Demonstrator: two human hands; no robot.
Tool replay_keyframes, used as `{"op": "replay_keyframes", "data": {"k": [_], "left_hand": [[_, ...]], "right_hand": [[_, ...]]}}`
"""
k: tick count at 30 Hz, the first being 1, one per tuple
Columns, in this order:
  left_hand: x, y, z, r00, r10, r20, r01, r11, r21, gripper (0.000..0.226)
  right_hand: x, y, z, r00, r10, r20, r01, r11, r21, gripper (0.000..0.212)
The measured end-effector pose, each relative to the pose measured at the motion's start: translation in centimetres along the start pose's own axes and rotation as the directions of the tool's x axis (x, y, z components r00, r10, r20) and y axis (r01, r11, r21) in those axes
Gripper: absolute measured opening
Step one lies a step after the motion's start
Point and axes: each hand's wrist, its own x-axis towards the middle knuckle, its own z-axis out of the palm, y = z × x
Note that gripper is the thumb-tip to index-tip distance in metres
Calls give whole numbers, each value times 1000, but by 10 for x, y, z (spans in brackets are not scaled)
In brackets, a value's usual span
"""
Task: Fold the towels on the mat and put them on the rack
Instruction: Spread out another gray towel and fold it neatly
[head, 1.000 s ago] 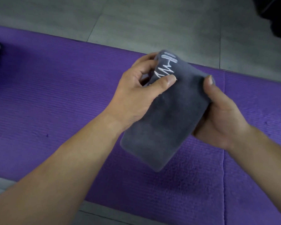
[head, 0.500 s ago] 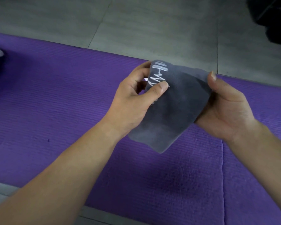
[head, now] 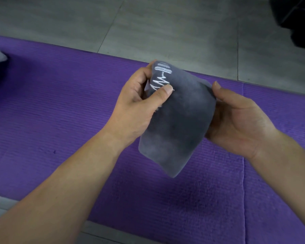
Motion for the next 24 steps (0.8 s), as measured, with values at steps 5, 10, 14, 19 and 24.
{"op": "replay_keyframes", "data": {"k": [5,10,14,19,24], "left_hand": [[1,7,-4,998,-50,34,43,979,197,41],[-3,12,-5,997,-51,60,11,847,532,53],[-19,27,-5,983,-146,109,66,842,536,39],[-22,37,-4,931,-351,98,280,862,423,16],[17,-35,-3,827,-556,-86,543,750,378,50]], "right_hand": [[-4,-6,-2,915,-403,-8,395,902,-172,77],[-14,-15,-11,870,-483,102,258,269,-928,83],[-40,-19,-2,900,-409,149,234,168,-958,41],[-38,-22,-6,975,-183,124,201,501,-842,34],[39,13,-34,975,-122,-188,-28,765,-644,28]]}}
